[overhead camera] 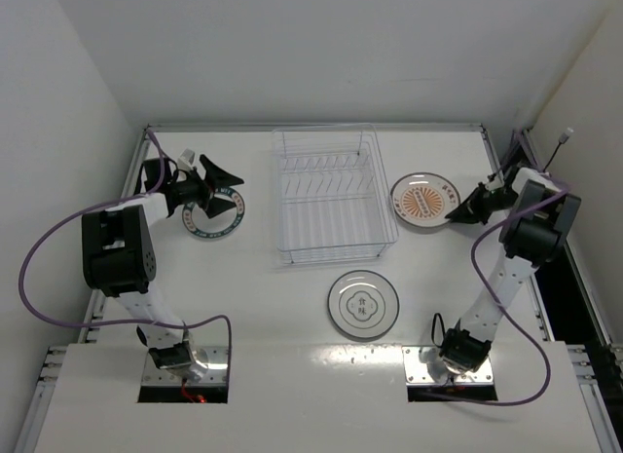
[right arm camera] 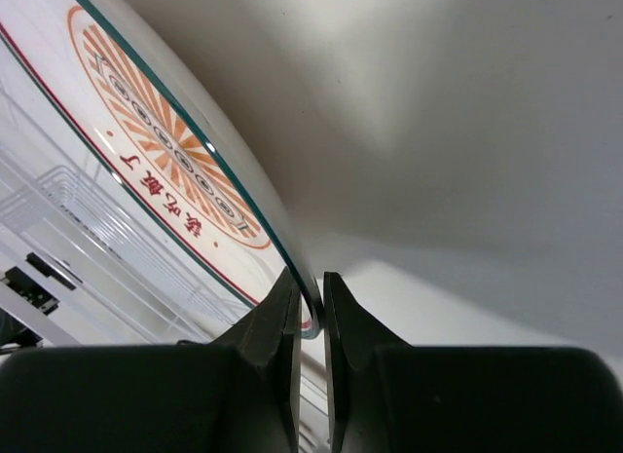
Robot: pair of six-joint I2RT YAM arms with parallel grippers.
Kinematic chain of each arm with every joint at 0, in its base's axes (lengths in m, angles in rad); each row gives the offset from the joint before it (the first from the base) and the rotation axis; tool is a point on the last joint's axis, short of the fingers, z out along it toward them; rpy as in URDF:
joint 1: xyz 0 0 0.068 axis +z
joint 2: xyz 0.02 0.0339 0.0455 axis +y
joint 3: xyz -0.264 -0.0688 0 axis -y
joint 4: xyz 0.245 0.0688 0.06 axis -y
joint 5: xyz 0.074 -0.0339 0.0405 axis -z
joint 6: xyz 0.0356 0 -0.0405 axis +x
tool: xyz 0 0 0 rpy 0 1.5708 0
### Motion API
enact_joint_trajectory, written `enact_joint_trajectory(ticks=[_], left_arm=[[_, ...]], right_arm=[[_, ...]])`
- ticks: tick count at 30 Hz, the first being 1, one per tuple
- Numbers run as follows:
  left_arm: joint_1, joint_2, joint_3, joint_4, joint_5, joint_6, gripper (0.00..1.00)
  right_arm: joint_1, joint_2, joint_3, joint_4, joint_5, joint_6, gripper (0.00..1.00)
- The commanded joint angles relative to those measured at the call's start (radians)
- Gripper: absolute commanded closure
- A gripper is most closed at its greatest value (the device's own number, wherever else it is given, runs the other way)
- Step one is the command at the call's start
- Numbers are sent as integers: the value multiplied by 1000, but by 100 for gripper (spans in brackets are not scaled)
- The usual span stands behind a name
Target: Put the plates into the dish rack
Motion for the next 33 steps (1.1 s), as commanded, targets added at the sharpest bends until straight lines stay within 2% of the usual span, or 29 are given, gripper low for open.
enact_joint_trajectory(ticks=[1,5,7,10,13,16,21,26,29,33], left_arm=[[16,-10,30,2,28,26,6],[16,-10,21,-41,8,45,11],[16,-19,21,-78,-3,74,13],[16,-29,21,-165,-42,127,14],[16,-29,38,-242,-87,201,14],[16,-29,85,-392,-183,291,14],[16,-57,142,-490,-283,354,14],[16,-79,223,-607,-421,422,14],[16,-100,237,-637,-493,431,7],[16,-100,246,-647,-529,440,4]], right_arm=[[10,-38,21,1,117,14,100],[30,-239,-2,56,199,63,100],[63,-402,8,107,324,126,100],[138,-515,82,145,453,167,100],[250,-516,218,110,571,167,100],[365,-481,333,76,700,155,100],[497,-355,514,10,794,103,100],[611,-237,626,-34,914,58,100],[659,-198,650,-54,958,37,100],[702,-177,650,-54,989,14,100]])
